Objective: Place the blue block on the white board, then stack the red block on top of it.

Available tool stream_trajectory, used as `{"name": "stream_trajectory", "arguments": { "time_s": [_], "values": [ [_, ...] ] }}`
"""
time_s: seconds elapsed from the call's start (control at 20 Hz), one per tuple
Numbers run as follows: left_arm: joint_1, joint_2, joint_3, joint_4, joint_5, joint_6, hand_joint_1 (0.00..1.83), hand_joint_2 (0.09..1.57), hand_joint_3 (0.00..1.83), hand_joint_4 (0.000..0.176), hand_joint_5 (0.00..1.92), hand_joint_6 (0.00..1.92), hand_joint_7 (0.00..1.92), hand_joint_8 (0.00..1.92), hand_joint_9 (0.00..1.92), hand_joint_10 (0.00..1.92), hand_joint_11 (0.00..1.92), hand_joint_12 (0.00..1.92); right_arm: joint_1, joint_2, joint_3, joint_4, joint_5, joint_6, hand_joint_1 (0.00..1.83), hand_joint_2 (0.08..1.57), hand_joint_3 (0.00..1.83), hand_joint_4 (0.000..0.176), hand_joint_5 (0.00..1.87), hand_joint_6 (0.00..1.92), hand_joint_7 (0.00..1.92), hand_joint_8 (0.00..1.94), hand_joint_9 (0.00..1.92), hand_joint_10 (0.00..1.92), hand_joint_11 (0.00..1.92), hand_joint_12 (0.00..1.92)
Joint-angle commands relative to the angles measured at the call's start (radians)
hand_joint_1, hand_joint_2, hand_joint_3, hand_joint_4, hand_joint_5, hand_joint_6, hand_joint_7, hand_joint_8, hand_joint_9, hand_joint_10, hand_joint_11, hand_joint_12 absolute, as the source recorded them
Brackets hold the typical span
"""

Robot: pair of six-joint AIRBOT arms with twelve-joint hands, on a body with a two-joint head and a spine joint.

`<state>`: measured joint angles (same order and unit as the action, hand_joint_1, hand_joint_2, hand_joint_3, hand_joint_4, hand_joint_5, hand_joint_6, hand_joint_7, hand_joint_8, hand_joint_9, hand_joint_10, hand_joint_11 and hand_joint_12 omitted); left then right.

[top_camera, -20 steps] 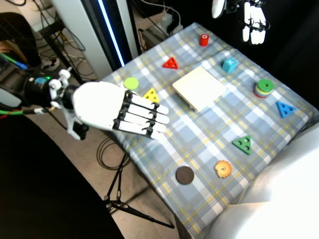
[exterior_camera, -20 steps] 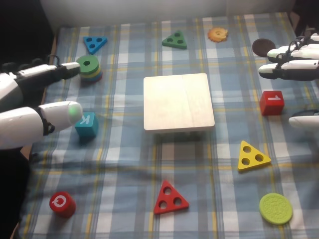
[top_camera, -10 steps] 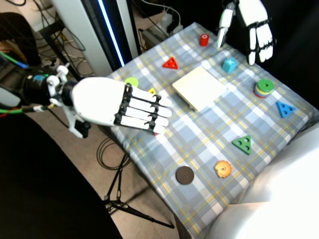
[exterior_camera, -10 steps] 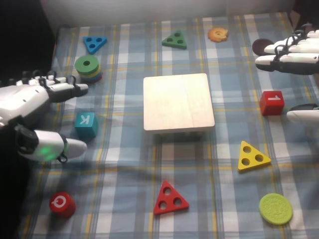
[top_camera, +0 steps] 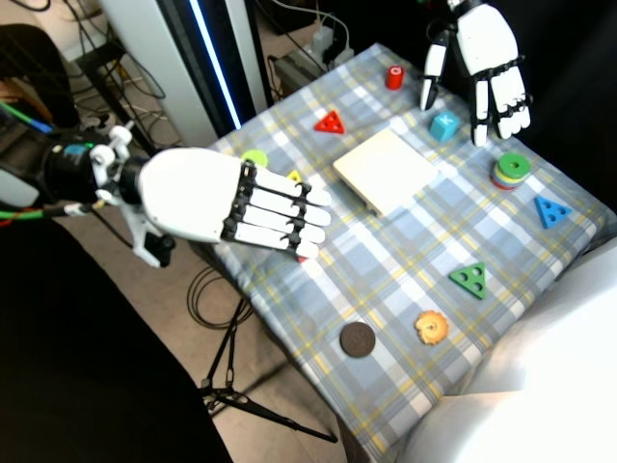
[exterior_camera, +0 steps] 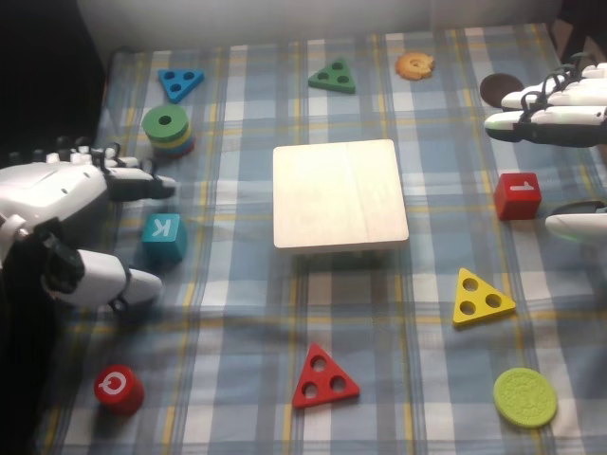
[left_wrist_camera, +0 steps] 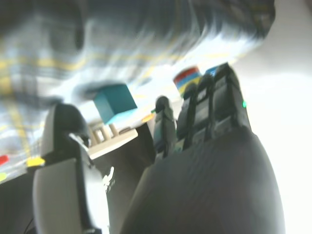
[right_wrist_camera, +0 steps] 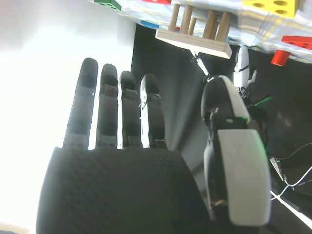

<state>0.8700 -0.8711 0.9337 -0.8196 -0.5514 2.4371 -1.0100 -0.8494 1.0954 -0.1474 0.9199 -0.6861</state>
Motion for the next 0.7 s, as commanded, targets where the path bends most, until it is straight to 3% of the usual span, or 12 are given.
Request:
{"name": "stream_trajectory", "arguments": {
  "time_s": [0.0,0.05,0.1,0.15,0.2,0.4,0.5,0.65],
  "values": [
    [-0.015,-0.002,0.002,0.024,-0.093,0.001,0.82,0.99,0.0,0.176,0.45,0.02,0.2,0.01,0.0,0.0,0.0,0.0,0.014,0.004,0.002,0.026,0.112,0.005,0.58,1.2,0.0,0.039,0.34,0.0,0.31,0.0,0.33,0.01,0.23,0.36],
    [-0.019,-0.004,0.001,0.026,-0.097,0.001,0.84,0.98,0.0,0.175,0.51,0.01,0.24,0.01,0.03,0.0,0.0,0.0,0.014,0.004,0.002,0.026,0.112,0.005,0.58,1.2,0.0,0.041,0.35,0.0,0.32,0.01,0.33,0.01,0.23,0.36],
    [-0.023,-0.006,0.001,0.029,-0.099,0.001,0.85,0.99,0.0,0.164,0.55,0.02,0.27,0.01,0.04,0.01,0.0,0.0,0.014,0.004,0.003,0.026,0.112,0.005,0.58,1.2,0.0,0.029,0.35,0.01,0.33,0.01,0.34,0.01,0.23,0.36],
    [-0.028,-0.009,0.001,0.031,-0.103,0.001,0.83,1.0,0.01,0.159,0.56,0.02,0.27,0.01,0.04,0.0,0.0,0.0,0.014,0.004,0.003,0.026,0.112,0.005,0.58,1.21,0.0,0.03,0.35,0.01,0.32,0.01,0.34,0.01,0.23,0.36],
    [-0.03,-0.01,0.001,0.032,-0.105,0.001,0.84,1.01,0.0,0.143,0.61,0.01,0.27,0.0,0.05,0.0,0.0,0.0,0.014,0.004,0.003,0.026,0.112,0.005,0.58,1.21,0.0,0.034,0.35,0.0,0.32,0.0,0.34,0.01,0.23,0.36],
    [-0.039,-0.023,0.003,0.033,-0.118,0.001,0.87,1.0,0.0,0.123,0.65,0.02,0.31,0.01,0.08,0.01,0.0,0.0,0.013,0.004,0.002,0.026,0.112,0.006,0.59,1.21,0.0,0.035,0.35,0.0,0.32,0.0,0.34,0.0,0.23,0.37],
    [-0.044,-0.033,0.006,0.033,-0.124,0.0,0.86,1.02,0.0,0.137,0.64,0.01,0.31,0.01,0.08,0.01,0.0,0.0,0.013,0.004,0.002,0.026,0.112,0.006,0.59,1.21,0.0,0.038,0.35,0.0,0.33,0.0,0.34,0.01,0.23,0.37],
    [-0.046,-0.037,0.01,0.028,-0.122,0.0,0.9,1.02,0.0,0.117,0.7,0.01,0.36,0.01,0.1,0.0,0.0,0.0,0.012,0.004,0.003,0.026,0.111,0.006,0.57,1.21,0.0,0.034,0.36,0.0,0.33,0.0,0.35,0.01,0.24,0.38]
  ]
}}
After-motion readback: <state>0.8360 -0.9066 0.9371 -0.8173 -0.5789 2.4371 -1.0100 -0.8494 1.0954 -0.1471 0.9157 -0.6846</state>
